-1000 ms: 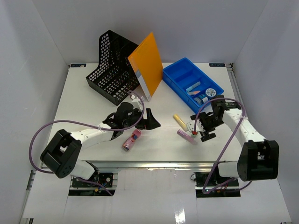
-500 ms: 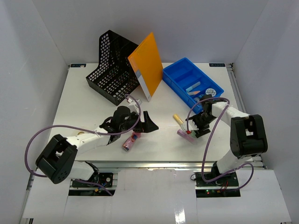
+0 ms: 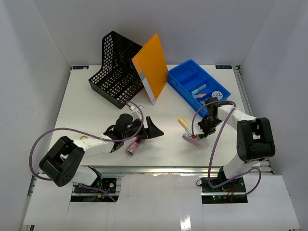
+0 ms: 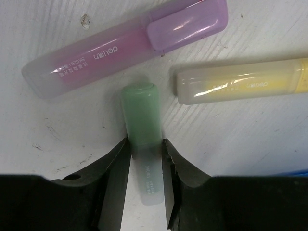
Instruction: Organize the desk
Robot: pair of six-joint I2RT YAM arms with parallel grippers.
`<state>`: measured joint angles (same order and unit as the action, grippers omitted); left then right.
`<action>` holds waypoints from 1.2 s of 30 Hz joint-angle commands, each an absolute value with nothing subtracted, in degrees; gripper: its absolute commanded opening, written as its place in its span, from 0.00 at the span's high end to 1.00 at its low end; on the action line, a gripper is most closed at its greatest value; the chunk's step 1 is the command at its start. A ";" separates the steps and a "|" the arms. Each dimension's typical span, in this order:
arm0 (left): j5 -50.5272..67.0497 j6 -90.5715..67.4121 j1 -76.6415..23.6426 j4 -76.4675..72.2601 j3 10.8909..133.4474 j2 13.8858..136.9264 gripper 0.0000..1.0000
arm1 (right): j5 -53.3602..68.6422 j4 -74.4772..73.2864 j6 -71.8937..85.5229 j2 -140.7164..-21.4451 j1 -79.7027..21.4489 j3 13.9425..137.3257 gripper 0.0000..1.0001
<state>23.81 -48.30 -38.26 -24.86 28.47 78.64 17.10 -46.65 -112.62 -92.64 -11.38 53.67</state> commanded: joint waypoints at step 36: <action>26.23 -47.09 -39.37 -21.91 42.16 93.60 0.03 | 9.50 -16.14 -86.55 -111.01 -9.40 91.20 0.83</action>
